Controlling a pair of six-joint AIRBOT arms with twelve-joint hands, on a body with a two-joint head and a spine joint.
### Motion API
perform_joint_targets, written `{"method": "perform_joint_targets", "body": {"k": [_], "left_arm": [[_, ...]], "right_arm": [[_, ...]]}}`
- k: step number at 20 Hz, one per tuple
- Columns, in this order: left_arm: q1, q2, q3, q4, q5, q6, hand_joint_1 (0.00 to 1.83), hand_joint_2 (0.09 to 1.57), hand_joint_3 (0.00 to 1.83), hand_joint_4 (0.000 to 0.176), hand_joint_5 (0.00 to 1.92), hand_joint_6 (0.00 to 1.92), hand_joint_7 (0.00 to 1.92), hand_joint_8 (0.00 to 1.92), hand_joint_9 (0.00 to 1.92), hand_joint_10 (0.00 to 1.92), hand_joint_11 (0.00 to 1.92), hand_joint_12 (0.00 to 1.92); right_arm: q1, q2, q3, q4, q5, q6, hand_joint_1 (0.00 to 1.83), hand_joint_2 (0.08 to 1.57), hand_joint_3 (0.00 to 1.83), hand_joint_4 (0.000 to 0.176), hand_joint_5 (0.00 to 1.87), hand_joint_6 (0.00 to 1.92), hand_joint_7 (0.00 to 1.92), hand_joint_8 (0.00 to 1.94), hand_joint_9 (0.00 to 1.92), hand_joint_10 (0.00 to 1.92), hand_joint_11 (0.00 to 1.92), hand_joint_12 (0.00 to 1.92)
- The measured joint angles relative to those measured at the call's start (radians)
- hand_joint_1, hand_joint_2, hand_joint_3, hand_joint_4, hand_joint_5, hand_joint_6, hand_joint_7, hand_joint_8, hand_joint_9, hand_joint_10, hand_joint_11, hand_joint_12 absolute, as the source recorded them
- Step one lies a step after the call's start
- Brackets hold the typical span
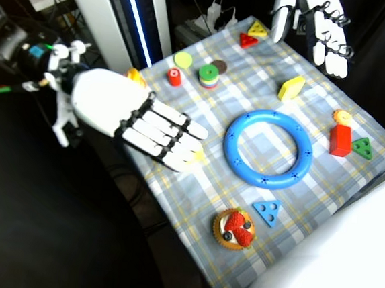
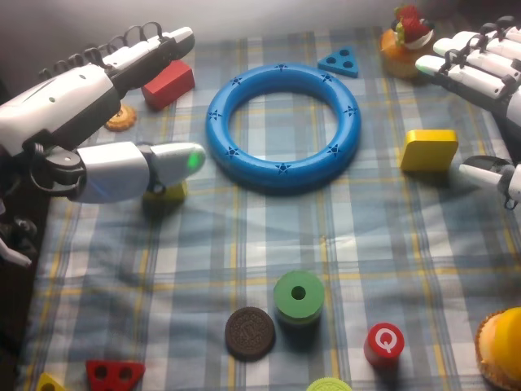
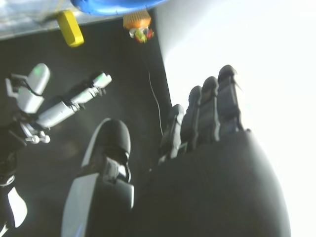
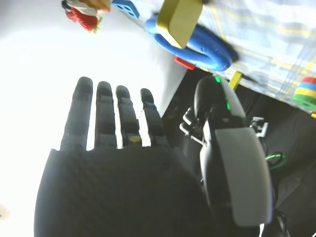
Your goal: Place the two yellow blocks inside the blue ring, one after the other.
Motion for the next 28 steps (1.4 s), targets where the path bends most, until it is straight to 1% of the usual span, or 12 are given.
{"method": "perform_joint_targets", "body": {"k": [7, 9, 11, 12, 15, 17, 20, 21, 22, 23, 25, 28], "left_arm": [[0.014, -0.011, 0.025, -0.085, 0.047, 0.065, 0.87, 1.04, 0.0, 0.081, 0.02, 0.01, 0.0, 0.0, 0.0, 0.0, 0.0, 0.0], [0.018, -0.016, 0.04, -0.135, 0.066, 0.101, 0.94, 1.05, 0.0, 0.057, 0.04, 0.01, 0.0, 0.0, 0.0, 0.0, 0.0, 0.0], [0.021, -0.037, 0.066, -0.167, 0.09, 0.117, 0.97, 1.07, 0.0, 0.061, 0.04, 0.01, 0.02, 0.01, 0.0, 0.0, 0.0, 0.0], [0.021, -0.051, 0.076, -0.193, 0.109, 0.15, 0.97, 1.06, 0.0, 0.035, 0.08, 0.02, 0.06, 0.02, 0.03, 0.01, 0.02, 0.01], [0.021, -0.087, 0.109, -0.259, 0.168, 0.216, 1.06, 1.04, 0.0, 0.029, 0.2, 0.01, 0.17, 0.01, 0.13, 0.03, 0.02, 0.01], [0.02, -0.105, 0.132, -0.301, 0.199, 0.241, 1.03, 1.05, 0.0, 0.04, 0.26, 0.0, 0.26, 0.01, 0.21, 0.01, 0.0, 0.45], [0.019, -0.134, 0.158, -0.349, 0.222, 0.296, 1.03, 1.09, 0.0, 0.0, 0.52, 0.04, 0.57, 0.05, 0.47, 0.09, 0.0, 1.04], [0.019, -0.138, 0.159, -0.359, 0.232, 0.299, 1.16, 1.15, 0.01, 0.0, 0.76, 0.89, 0.86, 0.96, 0.74, 0.26, 0.0, 1.45], [0.009, -0.139, 0.159, -0.362, 0.218, 0.3, 1.22, 1.15, 0.0, 0.0, 0.87, 0.93, 0.92, 1.22, 0.76, 0.79, 0.01, 1.67], [0.005, -0.137, 0.159, -0.36, 0.205, 0.299, 1.23, 1.18, 0.0, 0.0, 0.86, 0.92, 0.87, 1.42, 0.65, 1.25, 0.0, 1.8], [0.0, -0.128, 0.131, -0.336, 0.189, 0.284, 1.23, 1.19, 0.0, 0.0, 0.86, 0.93, 0.86, 1.47, 0.62, 1.55, 0.0, 1.9], [-0.013, -0.098, 0.075, -0.22, 0.153, 0.204, 1.21, 1.22, 0.0, 0.0, 0.77, 1.22, 0.8, 1.4, 0.58, 1.63, 0.0, 1.9]], "right_arm": [[0.0, 0.0, 0.002, 0.015, 0.005, 0.005, 0.54, 1.29, 0.0, 0.0, 0.0, 0.0, 0.0, 0.0, 0.0, 0.0, 0.0, 0.0], [-0.001, 0.0, 0.002, 0.015, 0.011, 0.019, 0.56, 1.29, 0.0, 0.005, 0.0, 0.0, 0.0, 0.0, 0.0, 0.0, 0.0, 0.0], [-0.01, 0.002, 0.002, 0.011, 0.024, 0.039, 0.55, 1.3, 0.0, 0.015, 0.0, 0.0, 0.0, 0.0, 0.0, 0.0, 0.0, 0.0], [-0.015, 0.007, 0.002, 0.011, 0.029, 0.045, 0.54, 1.31, 0.01, 0.011, 0.0, 0.0, 0.0, 0.0, 0.0, 0.0, 0.0, 0.0], [-0.019, 0.022, -0.004, 0.019, 0.046, 0.052, 0.59, 1.3, 0.0, 0.015, 0.0, 0.0, 0.0, 0.0, 0.0, 0.0, 0.0, 0.0], [-0.026, 0.029, -0.008, 0.016, 0.063, 0.057, 0.59, 1.3, 0.0, 0.027, 0.0, 0.0, 0.0, 0.0, 0.0, 0.0, 0.0, 0.0], [-0.03, 0.029, -0.009, 0.013, 0.07, 0.069, 0.52, 1.3, 0.0, 0.029, 0.0, 0.0, 0.0, 0.0, 0.0, 0.0, 0.0, 0.0], [-0.033, 0.03, -0.009, 0.014, 0.071, 0.078, 0.52, 1.3, 0.0, 0.046, 0.0, 0.0, 0.0, 0.0, 0.0, 0.0, 0.0, 0.0], [-0.034, 0.034, -0.01, 0.014, 0.07, 0.082, 0.54, 1.29, 0.0, 0.049, 0.0, 0.0, 0.0, 0.0, 0.0, 0.0, 0.0, 0.0], [-0.038, 0.038, -0.011, 0.016, 0.072, 0.083, 0.56, 1.29, 0.0, 0.051, 0.0, 0.0, 0.0, 0.0, 0.0, 0.0, 0.0, 0.0], [-0.04, 0.042, -0.012, 0.027, 0.076, 0.084, 0.55, 1.29, 0.0, 0.047, 0.0, 0.0, 0.0, 0.0, 0.0, 0.0, 0.0, 0.0], [-0.04, 0.046, -0.02, 0.023, 0.078, 0.085, 0.56, 1.29, 0.0, 0.043, 0.0, 0.0, 0.0, 0.0, 0.0, 0.0, 0.0, 0.0]]}}
